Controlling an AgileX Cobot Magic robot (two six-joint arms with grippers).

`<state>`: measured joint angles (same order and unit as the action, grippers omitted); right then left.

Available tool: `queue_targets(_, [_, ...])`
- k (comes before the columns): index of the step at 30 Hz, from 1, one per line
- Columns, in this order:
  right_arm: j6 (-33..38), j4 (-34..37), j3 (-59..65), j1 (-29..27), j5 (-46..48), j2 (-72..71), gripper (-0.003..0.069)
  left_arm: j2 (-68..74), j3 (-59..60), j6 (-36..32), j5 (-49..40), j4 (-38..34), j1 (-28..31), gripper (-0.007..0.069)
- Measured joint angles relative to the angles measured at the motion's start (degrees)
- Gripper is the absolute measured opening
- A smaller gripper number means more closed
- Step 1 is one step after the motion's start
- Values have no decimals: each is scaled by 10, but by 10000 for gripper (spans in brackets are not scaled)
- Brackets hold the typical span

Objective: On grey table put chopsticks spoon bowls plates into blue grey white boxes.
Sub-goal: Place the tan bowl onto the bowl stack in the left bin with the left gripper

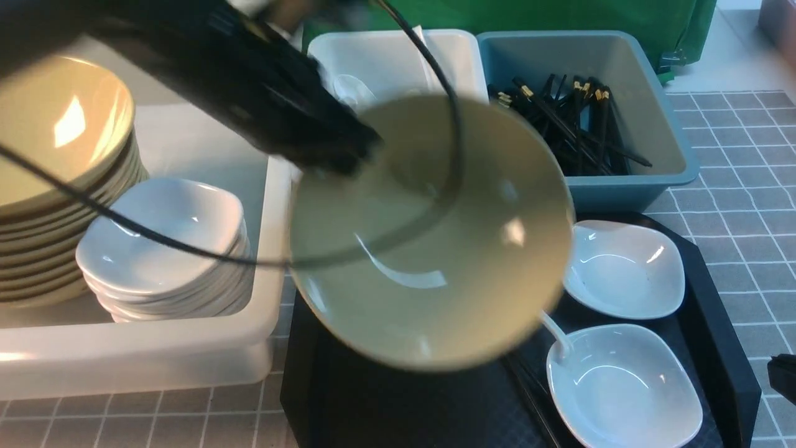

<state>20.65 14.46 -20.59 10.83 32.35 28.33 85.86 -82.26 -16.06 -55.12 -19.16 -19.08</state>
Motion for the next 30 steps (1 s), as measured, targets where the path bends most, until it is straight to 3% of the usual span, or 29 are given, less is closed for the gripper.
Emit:
queue_targets(2, [0, 0, 0, 0, -1, 0, 37, -56, 0, 0, 10, -7, 83, 4])
queue_targets(3, [0, 0, 0, 0, -1, 0, 37, -93, 0, 1, 11, -7, 156, 4])
queue_targets(4, [0, 0, 0, 0, -1, 0, 37, -102, 0, 1, 11, -6, 175, 4])
queue_targets(6, [0, 0, 0, 0, -1, 0, 37, -138, 0, 11, 11, 1, 290, 4])
queue_targets(9, [0, 0, 0, 0, -1, 0, 37, -148, 1, 26, 12, 4, 396, 4])
queue_targets(12, [0, 1, 0, 0, -1, 0, 37, -140, 12, 38, 23, 6, 459, 4])
queue_targets(17, [-2, 2, 0, 0, -2, 0, 37, -96, 41, 56, 57, 34, 489, 11])
queue_targets(19, [-7, 2, 0, 0, -1, 0, 37, -65, 47, 65, 81, 73, 489, 53])
queue_targets(25, [-34, 4, 0, 3, -1, 3, 55, -53, 47, 82, 79, 90, 490, 309])
queue_targets(27, [-40, 4, -3, 12, 6, 13, 86, -64, 47, 94, 57, 90, 490, 419])
queue_targets(30, [-43, 4, -21, 24, 30, 42, 153, -95, 46, 116, 31, 86, 489, 517])
